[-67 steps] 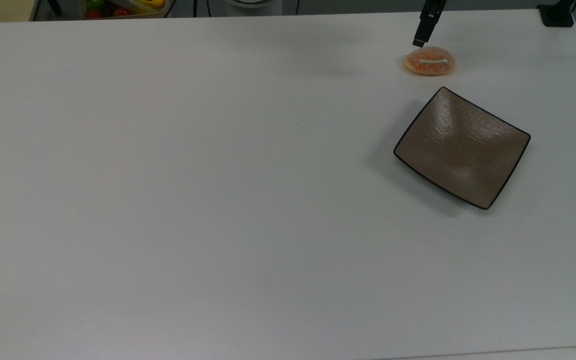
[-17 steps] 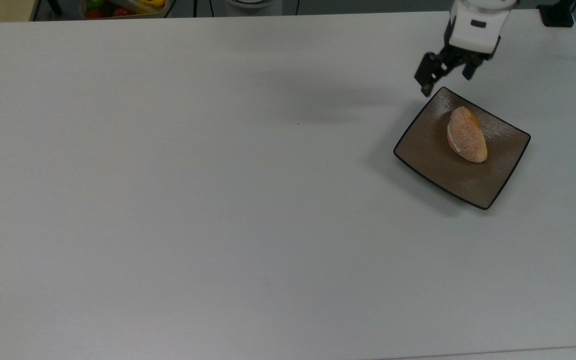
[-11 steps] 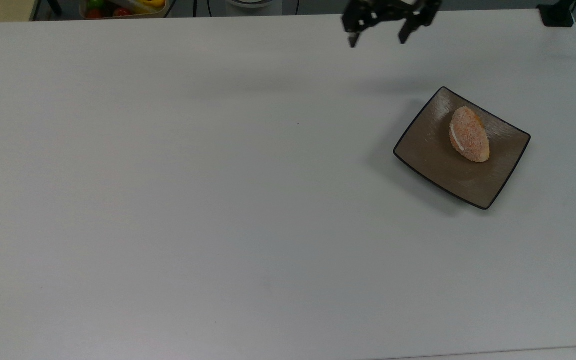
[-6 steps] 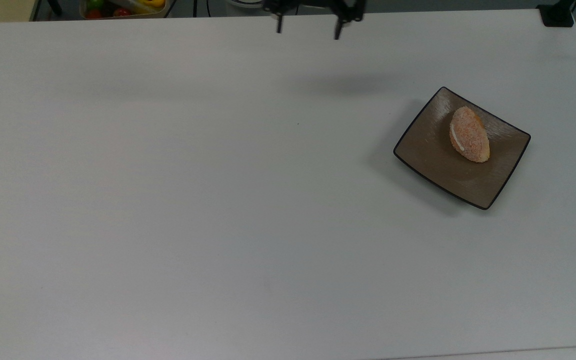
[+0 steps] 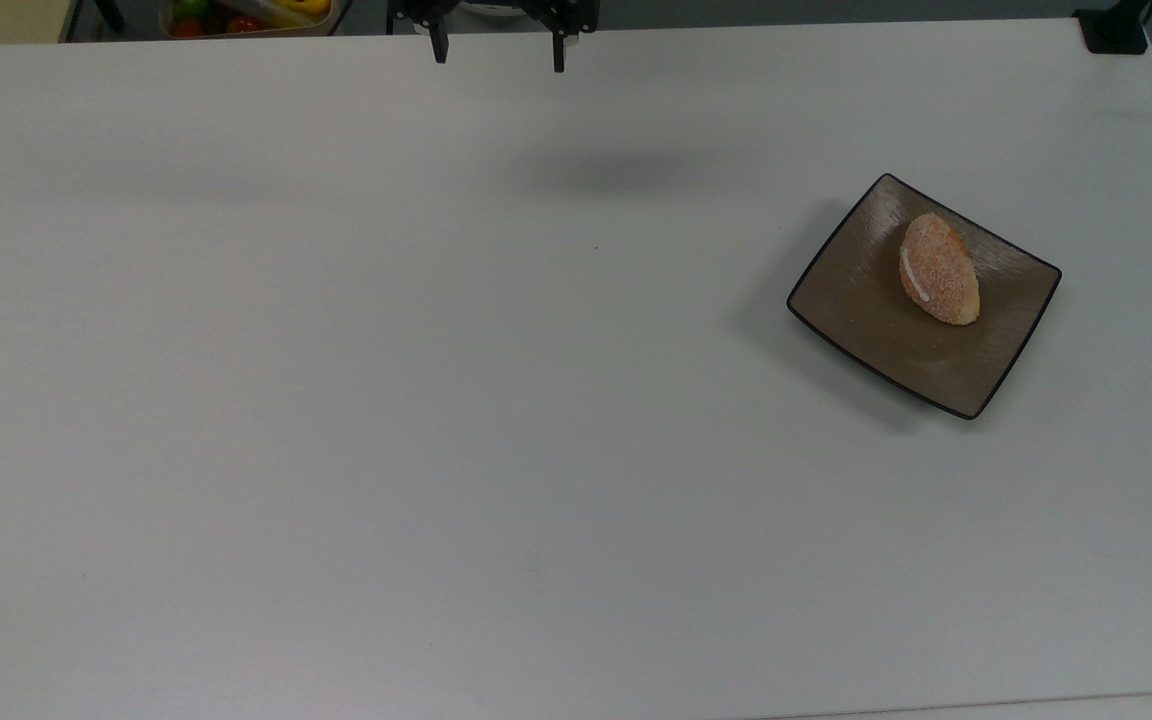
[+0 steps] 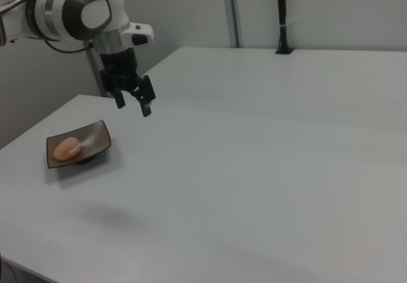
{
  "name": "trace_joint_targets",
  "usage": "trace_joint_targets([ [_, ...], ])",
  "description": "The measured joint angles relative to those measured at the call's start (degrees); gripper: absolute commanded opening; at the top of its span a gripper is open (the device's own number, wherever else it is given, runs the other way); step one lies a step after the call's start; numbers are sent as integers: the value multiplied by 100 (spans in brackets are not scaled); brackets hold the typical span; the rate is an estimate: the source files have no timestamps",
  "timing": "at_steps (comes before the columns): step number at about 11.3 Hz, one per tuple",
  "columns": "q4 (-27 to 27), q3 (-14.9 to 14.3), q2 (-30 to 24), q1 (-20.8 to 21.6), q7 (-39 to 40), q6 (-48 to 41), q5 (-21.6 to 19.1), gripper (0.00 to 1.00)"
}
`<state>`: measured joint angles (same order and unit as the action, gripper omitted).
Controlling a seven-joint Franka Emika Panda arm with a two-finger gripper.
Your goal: Bread is placed on a ceramic plate
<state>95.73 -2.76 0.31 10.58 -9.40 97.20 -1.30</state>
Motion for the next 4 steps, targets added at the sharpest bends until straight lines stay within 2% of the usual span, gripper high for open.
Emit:
trace_joint_targets([
  [4,78,-2,1,-53,129,127,-212,100],
])
